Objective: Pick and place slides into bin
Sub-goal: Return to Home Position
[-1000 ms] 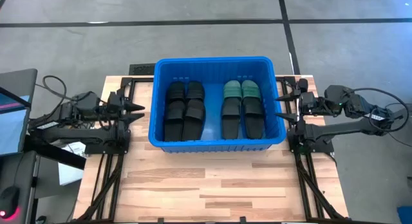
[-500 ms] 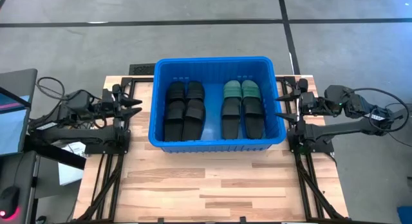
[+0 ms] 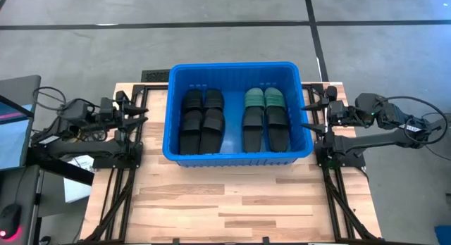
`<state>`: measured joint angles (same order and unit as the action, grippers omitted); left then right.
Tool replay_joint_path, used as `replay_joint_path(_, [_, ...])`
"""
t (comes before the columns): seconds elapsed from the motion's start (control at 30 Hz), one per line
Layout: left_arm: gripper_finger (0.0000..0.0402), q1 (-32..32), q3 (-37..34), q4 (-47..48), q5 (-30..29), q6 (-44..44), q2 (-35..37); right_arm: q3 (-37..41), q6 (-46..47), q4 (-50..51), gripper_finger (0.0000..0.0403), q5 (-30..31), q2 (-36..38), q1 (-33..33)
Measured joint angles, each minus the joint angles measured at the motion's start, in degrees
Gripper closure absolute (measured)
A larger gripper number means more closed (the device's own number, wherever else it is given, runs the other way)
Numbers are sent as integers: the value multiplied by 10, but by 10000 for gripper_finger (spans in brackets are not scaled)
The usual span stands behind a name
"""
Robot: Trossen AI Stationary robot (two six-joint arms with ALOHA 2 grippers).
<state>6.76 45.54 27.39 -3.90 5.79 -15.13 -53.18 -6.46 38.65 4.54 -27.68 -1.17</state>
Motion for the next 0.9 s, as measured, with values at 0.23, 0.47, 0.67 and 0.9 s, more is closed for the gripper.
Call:
replay_joint_path(0.23, [269, 0, 0, 8, 0, 0, -22, 0, 0, 0, 147, 0, 0, 0])
replay_joint_path(0.47, [269, 0, 0, 50, 1, 0, -22, 0, 0, 0, 147, 0, 0, 0])
replay_joint_path(0.67, [269, 0, 0, 67, 1, 0, -22, 0, 0, 0, 147, 0, 0, 0])
replay_joint_path(0.9, [269, 0, 0, 68, 1, 0, -22, 0, 0, 0, 147, 0, 0, 0])
